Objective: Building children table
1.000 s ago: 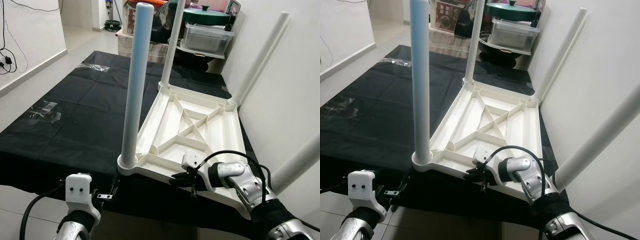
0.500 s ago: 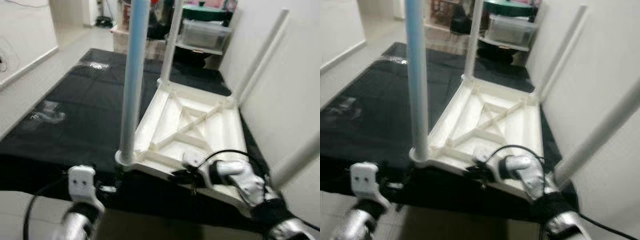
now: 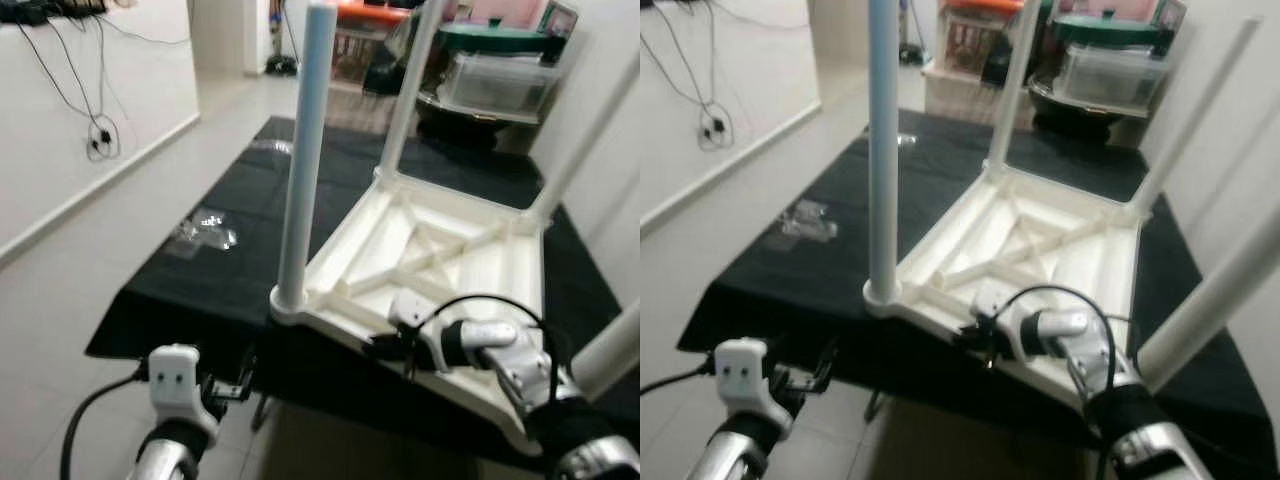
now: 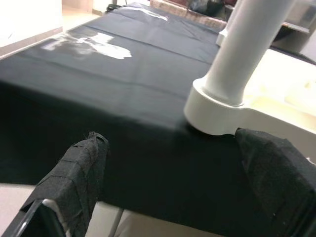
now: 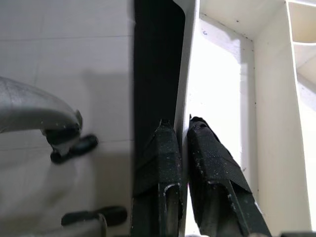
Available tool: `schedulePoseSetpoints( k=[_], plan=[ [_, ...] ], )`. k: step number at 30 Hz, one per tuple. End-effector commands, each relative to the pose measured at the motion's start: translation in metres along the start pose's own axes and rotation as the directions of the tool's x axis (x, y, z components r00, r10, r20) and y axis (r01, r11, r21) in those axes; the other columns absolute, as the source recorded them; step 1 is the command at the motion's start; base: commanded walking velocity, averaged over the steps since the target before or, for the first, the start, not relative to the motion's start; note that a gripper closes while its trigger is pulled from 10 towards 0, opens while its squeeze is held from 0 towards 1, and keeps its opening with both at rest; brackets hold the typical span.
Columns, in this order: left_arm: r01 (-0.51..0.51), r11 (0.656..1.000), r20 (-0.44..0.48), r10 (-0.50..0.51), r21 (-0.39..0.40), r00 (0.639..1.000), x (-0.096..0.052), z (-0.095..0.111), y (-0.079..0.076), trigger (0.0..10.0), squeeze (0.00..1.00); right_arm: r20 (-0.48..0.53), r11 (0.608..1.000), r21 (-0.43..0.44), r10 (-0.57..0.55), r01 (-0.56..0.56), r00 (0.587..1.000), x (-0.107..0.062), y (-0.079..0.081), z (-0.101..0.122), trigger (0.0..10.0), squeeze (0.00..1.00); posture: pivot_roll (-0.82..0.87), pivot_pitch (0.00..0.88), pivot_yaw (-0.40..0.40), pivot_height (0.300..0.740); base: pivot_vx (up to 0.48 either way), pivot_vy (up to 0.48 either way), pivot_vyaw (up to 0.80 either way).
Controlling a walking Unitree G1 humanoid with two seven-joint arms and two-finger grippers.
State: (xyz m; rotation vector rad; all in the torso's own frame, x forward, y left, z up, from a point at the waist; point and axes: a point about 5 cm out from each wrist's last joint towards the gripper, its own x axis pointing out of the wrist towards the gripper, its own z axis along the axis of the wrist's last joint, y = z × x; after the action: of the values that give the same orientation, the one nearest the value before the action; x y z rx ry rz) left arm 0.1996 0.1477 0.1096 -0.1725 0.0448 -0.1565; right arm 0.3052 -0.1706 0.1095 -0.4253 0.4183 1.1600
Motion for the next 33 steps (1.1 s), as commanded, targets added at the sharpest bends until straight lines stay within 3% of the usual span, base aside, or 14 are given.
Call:
schedulePoseSetpoints(
  k=[1,8,9,10,12,15,19,22,29,33],
  plan=[
    [-0.004,1.000,-0.012,0.004,0.004,1.000,-0.001,-0.002,0.002,10.0,0.00,0.105,0.981,-0.168,0.113,-0.094,0.988,0.009,0.008,0.031,0.0,0.00,0.11,0.000,-0.168,0.740,0.000,0.296,0.80],
    [-0.016,1.000,-0.006,0.016,0.009,1.000,-0.002,-0.002,0.003,10.0,0.00,0.118,0.982,-0.185,0.056,-0.034,0.991,0.008,-0.002,0.036,0.0,0.00,0.12,0.000,-0.171,0.740,0.000,0.034,0.11],
    [-0.022,1.000,-0.007,0.022,0.012,1.000,-0.002,-0.002,0.004,10.0,0.00,0.105,0.989,-0.143,-0.015,0.030,0.994,0.010,-0.010,0.036,2.3,0.00,0.12,0.000,-0.171,0.740,0.000,0.000,0.00],
    [-0.031,0.999,-0.005,0.031,0.013,0.999,-0.002,-0.002,0.005,10.0,0.00,0.092,0.989,-0.122,-0.077,0.088,0.993,0.010,-0.018,0.036,9.8,0.00,0.12,0.000,-0.173,0.740,0.000,0.000,0.00],
    [-0.038,0.999,-0.004,0.038,0.014,0.999,-0.002,-0.002,0.006,10.0,0.00,0.083,0.986,-0.110,-0.116,0.125,0.990,0.010,-0.023,0.036,9.8,0.00,0.12,0.000,-0.173,0.740,0.000,0.000,0.00],
    [-0.053,0.999,0.004,0.052,0.005,0.999,-0.001,0.000,0.009,10.0,0.00,0.094,0.965,-0.020,-0.260,0.263,0.961,0.010,-0.038,0.042,10.0,0.00,0.12,0.000,-0.173,0.740,0.000,0.000,0.00],
    [-0.053,0.999,0.005,0.053,0.005,0.999,-0.002,0.001,0.009,10.0,0.00,0.095,0.949,0.027,-0.315,0.314,0.944,0.011,-0.044,0.044,10.0,0.00,0.12,0.000,-0.173,0.740,0.000,0.000,0.00],
    [-0.054,0.999,0.004,0.054,0.008,0.999,-0.002,0.001,0.009,10.0,0.00,0.084,0.914,0.111,-0.399,0.389,0.913,0.012,-0.052,0.044,10.0,0.00,0.12,0.000,-0.173,0.740,0.000,0.000,0.00],
    [-0.052,0.999,0.003,0.052,0.014,0.999,-0.001,0.001,0.008,10.0,0.00,0.099,0.911,0.160,-0.398,0.380,0.912,0.017,-0.047,0.041,10.0,0.00,0.12,0.000,-0.173,0.740,0.000,0.000,0.00],
    [-0.049,0.999,0.004,0.049,0.019,0.999,-0.001,0.001,0.009,10.0,0.00,0.144,0.876,0.228,-0.461,0.424,0.875,0.014,-0.053,0.045,10.0,0.00,0.12,0.000,-0.169,0.740,0.000,0.000,0.00]
  ],
)
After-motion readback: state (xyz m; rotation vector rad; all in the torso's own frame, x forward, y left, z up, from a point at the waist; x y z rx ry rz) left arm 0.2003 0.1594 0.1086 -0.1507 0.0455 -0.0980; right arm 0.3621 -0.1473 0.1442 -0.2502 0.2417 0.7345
